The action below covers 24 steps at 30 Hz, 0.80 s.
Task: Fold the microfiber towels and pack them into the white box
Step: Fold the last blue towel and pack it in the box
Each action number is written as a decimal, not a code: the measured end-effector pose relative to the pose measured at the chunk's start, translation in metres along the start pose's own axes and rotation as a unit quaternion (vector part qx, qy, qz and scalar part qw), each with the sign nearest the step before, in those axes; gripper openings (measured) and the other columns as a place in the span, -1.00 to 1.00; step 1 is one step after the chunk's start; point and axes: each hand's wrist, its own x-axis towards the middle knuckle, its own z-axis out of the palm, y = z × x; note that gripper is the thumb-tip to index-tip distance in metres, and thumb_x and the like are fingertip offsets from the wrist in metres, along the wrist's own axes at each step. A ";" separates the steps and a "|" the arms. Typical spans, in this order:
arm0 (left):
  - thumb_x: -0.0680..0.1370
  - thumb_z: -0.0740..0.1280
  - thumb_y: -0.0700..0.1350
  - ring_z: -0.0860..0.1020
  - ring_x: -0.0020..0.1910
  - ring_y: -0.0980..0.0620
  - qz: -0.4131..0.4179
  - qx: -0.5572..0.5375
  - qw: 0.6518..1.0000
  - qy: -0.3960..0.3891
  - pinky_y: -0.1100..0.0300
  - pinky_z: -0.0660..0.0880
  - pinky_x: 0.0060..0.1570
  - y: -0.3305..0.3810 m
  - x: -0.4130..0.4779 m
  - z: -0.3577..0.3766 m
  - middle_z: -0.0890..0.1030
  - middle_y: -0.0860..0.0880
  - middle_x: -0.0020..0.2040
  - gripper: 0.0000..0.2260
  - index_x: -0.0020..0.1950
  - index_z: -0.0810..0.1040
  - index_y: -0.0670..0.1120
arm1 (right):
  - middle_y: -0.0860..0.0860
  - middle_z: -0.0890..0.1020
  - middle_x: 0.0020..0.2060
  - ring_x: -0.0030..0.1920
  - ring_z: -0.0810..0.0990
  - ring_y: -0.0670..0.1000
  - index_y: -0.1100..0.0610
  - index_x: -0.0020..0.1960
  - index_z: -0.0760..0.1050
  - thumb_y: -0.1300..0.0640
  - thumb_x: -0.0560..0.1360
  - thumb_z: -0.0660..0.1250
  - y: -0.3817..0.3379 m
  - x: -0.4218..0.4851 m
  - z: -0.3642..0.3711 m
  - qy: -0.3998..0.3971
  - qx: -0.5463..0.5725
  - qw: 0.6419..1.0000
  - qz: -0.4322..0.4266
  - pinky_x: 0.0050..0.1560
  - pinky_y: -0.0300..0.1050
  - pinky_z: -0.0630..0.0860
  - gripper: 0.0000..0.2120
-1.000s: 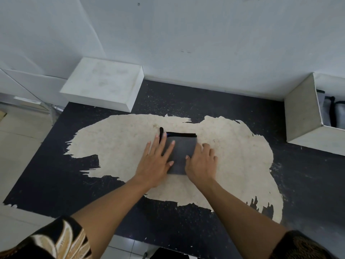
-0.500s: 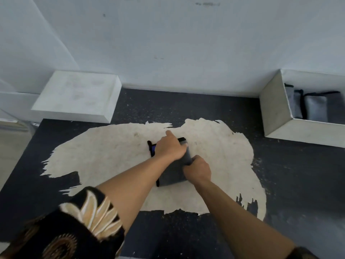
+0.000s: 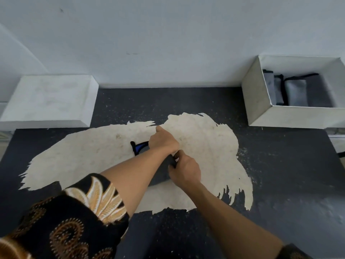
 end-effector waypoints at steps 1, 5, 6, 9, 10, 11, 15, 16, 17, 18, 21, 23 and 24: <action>0.48 0.33 -0.12 0.53 0.17 -0.13 -0.012 -0.008 1.000 -0.003 0.10 0.40 -0.18 -0.005 0.002 -0.003 0.55 -0.08 0.12 -0.34 0.47 0.08 -0.20 | 0.04 0.61 -0.11 -0.18 0.59 0.12 0.07 0.10 0.41 0.08 0.50 0.28 -0.002 -0.003 0.000 0.011 -0.013 0.999 -0.028 -0.28 -0.07 0.48 -0.81; 0.57 0.23 0.04 0.56 0.01 -0.12 -0.020 -0.085 0.996 0.029 0.09 0.44 -0.16 -0.039 0.012 -0.012 0.57 -0.06 -0.02 -0.54 0.36 0.27 -0.20 | 0.02 0.58 -0.07 -0.21 0.58 0.07 0.08 0.15 0.47 0.10 0.47 0.34 -0.013 -0.016 0.011 0.061 -0.050 0.982 -0.170 -0.33 -0.13 0.41 -0.74; 0.57 0.22 0.08 0.58 -0.04 -0.11 -0.019 -0.104 0.994 0.034 0.09 0.47 -0.13 -0.048 0.014 -0.014 0.61 -0.07 -0.03 -0.59 0.25 0.39 -0.20 | 0.02 0.57 -0.10 -0.23 0.57 0.06 0.09 0.15 0.48 0.10 0.46 0.36 -0.017 -0.019 0.016 0.067 -0.062 0.977 -0.191 -0.35 -0.14 0.41 -0.73; 0.51 0.28 -0.02 0.59 -0.17 -0.10 -0.032 -0.168 0.985 0.034 0.17 0.43 -0.33 -0.072 0.018 -0.024 0.64 -0.11 -0.13 -0.76 -0.06 0.56 -0.19 | 0.01 0.54 -0.17 -0.28 0.55 0.03 0.08 0.09 0.52 0.11 0.41 0.39 -0.029 -0.027 0.029 0.084 -0.096 0.966 -0.226 -0.45 -0.14 0.45 -0.75; 0.51 0.29 -0.06 0.60 -0.16 -0.11 -0.037 -0.185 0.981 0.035 0.19 0.38 -0.40 -0.081 0.020 -0.027 0.64 -0.13 -0.14 -0.80 -0.12 0.55 -0.19 | 0.01 0.54 -0.18 -0.29 0.55 0.03 0.08 0.06 0.54 0.12 0.39 0.42 -0.033 -0.029 0.033 0.087 -0.106 0.961 -0.239 -0.47 -0.16 0.43 -0.76; 0.50 0.29 -0.08 0.62 -0.14 -0.12 -0.037 -0.200 0.978 0.036 0.19 0.38 -0.42 -0.089 0.023 -0.030 0.64 -0.15 -0.14 -0.82 -0.16 0.53 -0.18 | 0.01 0.54 -0.18 -0.28 0.55 0.02 0.08 0.03 0.56 0.12 0.37 0.44 -0.035 -0.031 0.037 0.088 -0.116 0.957 -0.251 -0.48 -0.18 0.41 -0.76; 0.45 0.32 -0.12 0.65 -0.13 -0.19 -0.045 -0.247 0.967 0.036 0.08 0.63 -0.17 -0.119 0.037 -0.032 0.67 -0.23 -0.11 -0.83 -0.18 0.58 -0.22 | 0.02 0.56 -0.11 -0.19 0.54 0.05 0.07 0.06 0.61 0.16 0.36 0.46 -0.038 -0.035 0.050 0.067 -0.153 0.943 -0.287 -0.43 -0.12 0.54 -0.73; 0.44 0.30 -0.16 0.65 -0.11 -0.21 -0.043 -0.251 0.967 0.033 0.09 0.62 -0.17 -0.125 0.039 -0.030 0.67 -0.25 -0.09 -0.87 -0.20 0.56 -0.22 | 0.02 0.56 -0.12 -0.18 0.54 0.06 0.08 0.05 0.62 0.17 0.35 0.48 -0.037 -0.035 0.053 0.062 -0.161 0.940 -0.294 -0.42 -0.12 0.54 -0.73; 0.45 0.29 -0.19 0.64 -0.08 -0.21 -0.042 -0.251 0.967 0.027 0.13 0.58 -0.22 -0.129 0.040 -0.030 0.66 -0.26 -0.07 -0.89 -0.21 0.55 -0.21 | 0.02 0.57 -0.14 -0.19 0.53 0.06 0.09 0.01 0.63 0.19 0.32 0.50 -0.037 -0.035 0.055 0.056 -0.168 0.937 -0.302 -0.42 -0.13 0.53 -0.73; 0.46 0.27 -0.21 0.63 -0.06 -0.21 -0.042 -0.251 0.967 0.019 0.15 0.53 -0.27 -0.132 0.038 -0.030 0.66 -0.26 -0.06 -0.91 -0.23 0.52 -0.18 | 0.02 0.57 -0.17 -0.20 0.53 0.05 0.10 -0.03 0.63 0.21 0.29 0.52 -0.036 -0.035 0.057 0.052 -0.174 0.933 -0.310 -0.42 -0.14 0.52 -0.74; 0.44 0.24 -0.18 0.62 -0.03 -0.21 -0.057 -0.263 0.963 0.013 0.15 0.56 -0.17 -0.137 0.034 -0.029 0.65 -0.22 -0.06 -0.86 -0.13 0.55 -0.21 | 0.01 0.58 -0.22 -0.22 0.51 0.05 0.11 -0.10 0.60 0.27 0.27 0.52 -0.034 -0.034 0.060 0.043 -0.184 0.924 -0.332 -0.37 -0.12 0.54 -0.77; 0.39 0.20 -0.14 0.63 -0.06 -0.19 -0.076 -0.288 0.955 0.017 0.03 0.62 -0.01 -0.141 0.034 -0.027 0.64 -0.19 -0.07 -0.76 -0.07 0.57 -0.21 | 0.02 0.59 -0.23 -0.21 0.51 0.06 0.12 -0.11 0.60 0.29 0.28 0.49 -0.032 -0.033 0.061 0.035 -0.191 0.920 -0.342 -0.31 -0.08 0.54 -0.78; 0.39 0.19 -0.13 0.63 -0.08 -0.18 -0.084 -0.294 0.952 0.018 -0.01 0.63 0.00 -0.143 0.034 -0.026 0.64 -0.18 -0.08 -0.76 -0.08 0.56 -0.19 | 0.03 0.59 -0.23 -0.21 0.51 0.07 0.12 -0.10 0.60 0.28 0.27 0.49 -0.031 -0.033 0.062 0.031 -0.197 0.918 -0.343 -0.29 -0.08 0.55 -0.78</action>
